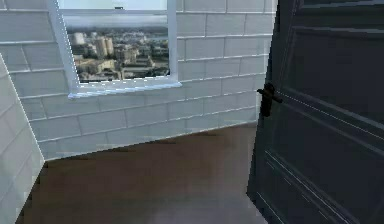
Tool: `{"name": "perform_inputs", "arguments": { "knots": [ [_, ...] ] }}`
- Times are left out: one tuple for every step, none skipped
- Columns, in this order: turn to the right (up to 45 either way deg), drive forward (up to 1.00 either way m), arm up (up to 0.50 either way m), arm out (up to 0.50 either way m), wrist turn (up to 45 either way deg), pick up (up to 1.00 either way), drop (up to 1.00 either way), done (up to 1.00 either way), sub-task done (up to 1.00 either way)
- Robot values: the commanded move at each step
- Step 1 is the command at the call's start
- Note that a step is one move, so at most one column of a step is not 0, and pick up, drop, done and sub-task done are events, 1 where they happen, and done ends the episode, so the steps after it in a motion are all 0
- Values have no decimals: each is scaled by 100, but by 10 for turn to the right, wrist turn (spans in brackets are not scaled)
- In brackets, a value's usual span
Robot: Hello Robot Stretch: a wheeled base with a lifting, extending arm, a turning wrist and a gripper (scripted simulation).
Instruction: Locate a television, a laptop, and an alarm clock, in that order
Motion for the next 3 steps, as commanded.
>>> {"name": "perform_inputs", "arguments": {
  "knots": [
    [0,100,0,0,0,0,0,0,0],
    [-30,0,0,0,0,0,0,0,0],
    [0,35,0,0,0,0,0,0,0]
  ]
}}
